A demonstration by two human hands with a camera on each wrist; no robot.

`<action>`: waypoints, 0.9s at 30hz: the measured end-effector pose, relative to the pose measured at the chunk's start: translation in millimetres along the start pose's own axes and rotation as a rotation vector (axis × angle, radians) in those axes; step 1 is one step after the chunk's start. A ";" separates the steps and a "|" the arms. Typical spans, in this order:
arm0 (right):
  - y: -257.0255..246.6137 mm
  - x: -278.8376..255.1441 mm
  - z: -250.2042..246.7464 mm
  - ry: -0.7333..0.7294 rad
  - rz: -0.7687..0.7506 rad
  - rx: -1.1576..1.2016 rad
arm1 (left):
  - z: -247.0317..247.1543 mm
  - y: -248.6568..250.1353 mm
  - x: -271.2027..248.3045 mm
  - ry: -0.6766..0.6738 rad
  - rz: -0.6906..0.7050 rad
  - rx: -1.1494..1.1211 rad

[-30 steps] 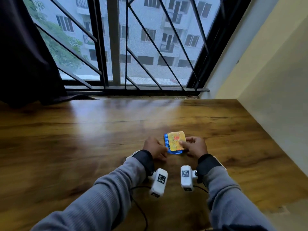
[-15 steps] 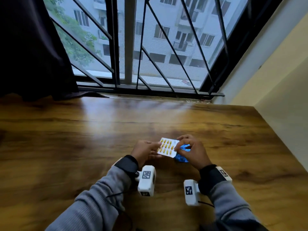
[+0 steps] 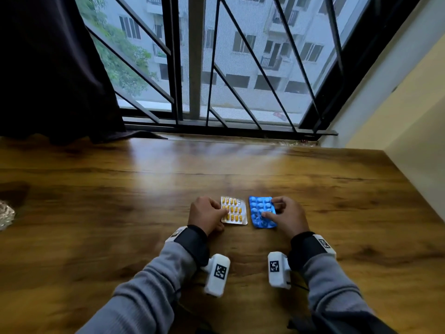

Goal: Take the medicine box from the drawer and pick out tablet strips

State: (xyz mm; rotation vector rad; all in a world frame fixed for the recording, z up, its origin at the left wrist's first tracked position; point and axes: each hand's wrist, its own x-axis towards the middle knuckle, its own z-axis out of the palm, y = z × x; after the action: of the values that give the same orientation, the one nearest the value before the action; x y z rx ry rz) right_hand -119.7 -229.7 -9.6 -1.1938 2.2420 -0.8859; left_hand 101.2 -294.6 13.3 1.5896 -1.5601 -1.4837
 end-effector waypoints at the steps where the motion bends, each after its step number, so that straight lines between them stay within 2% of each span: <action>1: -3.3 1.1 3.0 -0.005 -0.007 -0.002 | -0.4 0.3 -1.3 0.005 0.008 0.015; 19: -16.8 1.5 2.4 -0.058 0.027 0.061 | -3.0 3.3 -8.4 0.069 0.074 0.186; 22: -19.3 -1.9 -0.6 -0.022 0.025 0.115 | -5.5 1.7 -7.8 0.065 0.085 0.213; 27: -40.9 -9.7 3.1 0.036 -0.061 0.112 | -24.2 -10.3 -11.9 0.142 0.113 0.229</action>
State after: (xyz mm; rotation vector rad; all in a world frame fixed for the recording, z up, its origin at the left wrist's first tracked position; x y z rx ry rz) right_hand -89.7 -239.7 18.3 -1.2097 2.1631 -1.0501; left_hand 129.5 -289.6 16.0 1.6609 -1.7553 -1.1408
